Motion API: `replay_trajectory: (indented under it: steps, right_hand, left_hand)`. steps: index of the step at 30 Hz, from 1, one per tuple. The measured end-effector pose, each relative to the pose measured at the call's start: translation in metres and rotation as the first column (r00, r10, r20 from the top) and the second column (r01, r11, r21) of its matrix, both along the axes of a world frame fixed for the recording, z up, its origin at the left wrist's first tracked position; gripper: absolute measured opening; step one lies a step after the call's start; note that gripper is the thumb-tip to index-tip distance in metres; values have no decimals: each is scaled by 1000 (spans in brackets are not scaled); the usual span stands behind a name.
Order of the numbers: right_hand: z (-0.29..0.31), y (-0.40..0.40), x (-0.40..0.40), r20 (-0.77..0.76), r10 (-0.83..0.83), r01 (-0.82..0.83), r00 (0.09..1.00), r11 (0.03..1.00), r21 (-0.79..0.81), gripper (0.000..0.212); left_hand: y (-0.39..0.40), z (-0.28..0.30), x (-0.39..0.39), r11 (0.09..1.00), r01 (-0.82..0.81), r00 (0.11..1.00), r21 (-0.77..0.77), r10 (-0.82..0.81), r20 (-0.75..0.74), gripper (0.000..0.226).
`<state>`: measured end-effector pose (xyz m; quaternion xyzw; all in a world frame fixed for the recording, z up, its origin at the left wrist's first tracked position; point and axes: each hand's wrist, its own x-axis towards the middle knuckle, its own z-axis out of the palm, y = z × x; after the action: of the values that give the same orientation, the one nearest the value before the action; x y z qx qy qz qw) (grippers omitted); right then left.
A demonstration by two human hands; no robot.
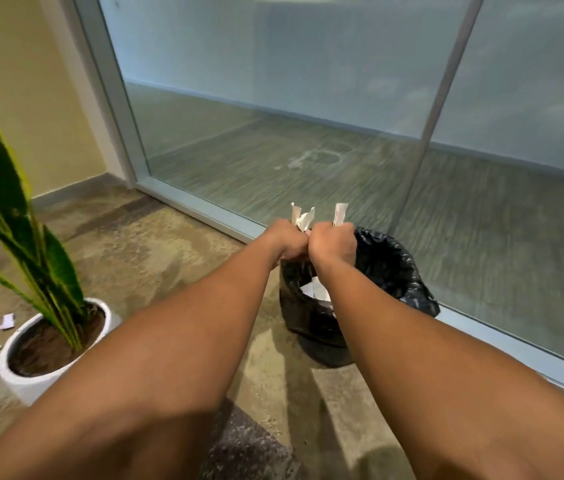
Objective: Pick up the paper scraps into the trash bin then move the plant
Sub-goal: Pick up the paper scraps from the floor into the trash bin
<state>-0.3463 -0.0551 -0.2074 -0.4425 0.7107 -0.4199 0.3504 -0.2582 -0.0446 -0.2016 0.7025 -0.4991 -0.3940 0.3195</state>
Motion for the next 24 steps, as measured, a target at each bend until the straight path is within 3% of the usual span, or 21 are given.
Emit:
replay_trajectory:
  steps: [5,9,13,16,19,24]
  right_hand:
    - [-15,-8,-30,40,-130,120,991,975,189,69]
    - [-17,-6,-27,-28,-102,105,994,974,201,82]
    - [-18,5,-6,-96,-26,35,995,995,96,67]
    - [-17,13,17,-61,112,-115,992,993,-37,56]
    - [-17,26,49,-5,309,-308,951,946,-100,48]
    - [-26,59,109,5,556,-552,831,825,-121,17]
  left_hand:
    - [-3,-4,-24,976,170,983,134,-178,45,31]
    - [-4,-10,-11,997,74,997,34,-74,-9,44]
    - [7,-18,19,995,-73,995,-64,69,-68,41]
    - [24,-24,49,991,-114,991,-64,109,-77,29]
    - [48,-27,84,997,-68,997,-29,67,-41,20]
    - [95,-31,147,995,-103,993,-9,103,57,13]
